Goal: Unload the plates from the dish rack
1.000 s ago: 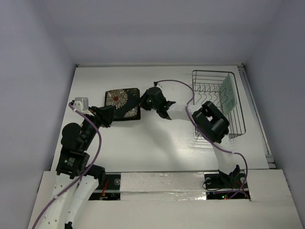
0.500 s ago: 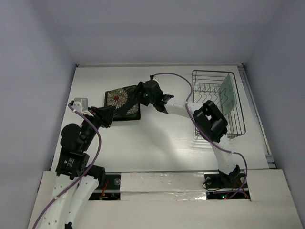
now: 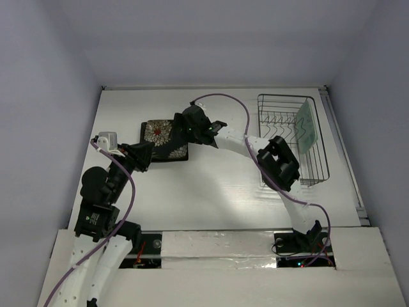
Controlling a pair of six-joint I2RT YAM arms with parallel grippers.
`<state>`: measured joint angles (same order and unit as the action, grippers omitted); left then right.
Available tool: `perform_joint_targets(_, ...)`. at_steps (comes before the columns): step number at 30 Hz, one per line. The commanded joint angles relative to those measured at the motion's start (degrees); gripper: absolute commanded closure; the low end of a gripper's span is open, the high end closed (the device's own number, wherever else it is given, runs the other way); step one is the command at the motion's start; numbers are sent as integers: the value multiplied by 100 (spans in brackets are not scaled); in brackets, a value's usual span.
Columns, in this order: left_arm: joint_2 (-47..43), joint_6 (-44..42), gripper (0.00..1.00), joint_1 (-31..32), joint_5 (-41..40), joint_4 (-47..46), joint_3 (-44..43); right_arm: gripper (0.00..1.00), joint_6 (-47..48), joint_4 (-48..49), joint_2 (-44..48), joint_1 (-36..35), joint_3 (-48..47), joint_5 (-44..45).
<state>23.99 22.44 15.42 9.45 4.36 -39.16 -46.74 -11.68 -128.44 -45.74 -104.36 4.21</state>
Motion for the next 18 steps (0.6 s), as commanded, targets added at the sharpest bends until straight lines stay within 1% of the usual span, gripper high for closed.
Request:
perform_joint_targets(1, -96, -37, 81, 31, 57, -243, -162, 2, 516, -554, -41, -181, -498, 466)
perform_joint_targets(5, -105, -29, 81, 31, 57, -234, -162, 2, 859, -1010, 126, -234, -551, 905)
perform_joint_targets(6, -114, -37, 81, 31, 48, -234, -162, 2, 947, -1133, 248, -234, -559, 1194)
perform_joint_targets(8, -122, -29, 81, 31, 57, -234, -162, 3, 1237, -1388, 416, -234, -516, 1441)
perform_joint_targets(11, -149, -37, 80, 31, 57, -234, -162, 7, 1483, -1583, 872, -102, -253, 1837)
perform_joint_targets(12, -166, -29, 80, 31, 57, -234, -162, 14, 1597, -1583, 1039, -7, -113, 2012)
perform_joint_targets(13, -166, -37, 80, 31, 48, -234, -162, 21, 1641, -1591, 1423, 64, 28, 2136)
perform_joint_targets(14, -175, -29, 80, 31, 57, -225, -162, 32, 1668, -1600, 1653, 274, 377, 2293)
perform_joint_targets(15, -175, -37, 80, 31, 48, -225, -162, 73, 1738, -1609, 1908, 406, 572, 2547)
perform_joint_targets(16, -175, -29, 80, 31, 39, -225, -162, 90, 1773, -1618, 2441, 573, 774, 2637)
perform_joint_targets(17, -175, -29, 80, 31, 39, -216, -162, 100, 1817, -1627, 2734, 949, 1220, 2716)
perform_joint_targets(18, -184, -37, 80, 31, 39, -216, -162, 100, 1939, -1627, 3337, 1161, 1460, 2830)
